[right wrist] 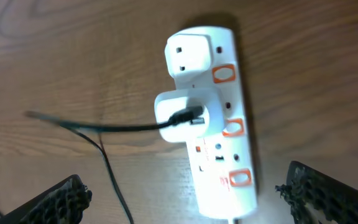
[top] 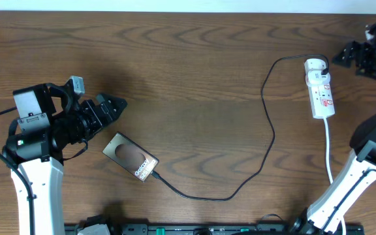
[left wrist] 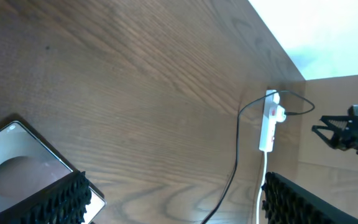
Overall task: Plug charger to phone and switch on socket
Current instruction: 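Position the right gripper over the power strip switch beside the charger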
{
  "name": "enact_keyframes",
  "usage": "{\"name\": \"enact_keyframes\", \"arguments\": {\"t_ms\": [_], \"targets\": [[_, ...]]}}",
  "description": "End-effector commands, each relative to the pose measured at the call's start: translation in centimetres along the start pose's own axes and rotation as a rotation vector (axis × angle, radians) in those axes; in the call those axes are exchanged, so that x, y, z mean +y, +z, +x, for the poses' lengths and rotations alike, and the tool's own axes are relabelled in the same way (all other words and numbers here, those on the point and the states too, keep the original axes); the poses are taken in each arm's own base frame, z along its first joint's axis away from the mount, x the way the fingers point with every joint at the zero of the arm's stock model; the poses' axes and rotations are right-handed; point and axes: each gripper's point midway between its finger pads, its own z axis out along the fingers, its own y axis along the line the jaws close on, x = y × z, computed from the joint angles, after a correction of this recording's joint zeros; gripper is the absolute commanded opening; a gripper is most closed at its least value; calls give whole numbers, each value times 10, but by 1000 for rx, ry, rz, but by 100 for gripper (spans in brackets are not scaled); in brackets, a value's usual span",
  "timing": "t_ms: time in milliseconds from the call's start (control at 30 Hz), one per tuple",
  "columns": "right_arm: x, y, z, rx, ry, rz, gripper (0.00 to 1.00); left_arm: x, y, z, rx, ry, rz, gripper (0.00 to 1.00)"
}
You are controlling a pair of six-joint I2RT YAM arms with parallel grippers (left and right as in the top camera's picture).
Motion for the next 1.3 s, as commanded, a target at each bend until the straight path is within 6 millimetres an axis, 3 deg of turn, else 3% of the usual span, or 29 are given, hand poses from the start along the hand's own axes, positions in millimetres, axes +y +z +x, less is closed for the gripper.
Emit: {"name": "enact_keyframes", "arguments": {"t_ms": [0, 233, 700, 1000, 1267], "targets": [[3, 32, 5, 44, -10, -106, 99, -3, -5, -5, -24, 44, -15, 88], [1, 60, 11, 93, -15, -135, 99, -1, -5, -5, -27, 48, -29, 88], [18, 74, 13, 130, -61, -98, 99, 3, -5, -5, -27, 43, -49, 88], [6, 76, 15, 153, 24, -11, 99, 3, -5, -4, -25, 40, -50, 88], [8, 75, 20, 174, 43, -15, 99, 4, -5, -3, -22, 38, -51, 88]]}}
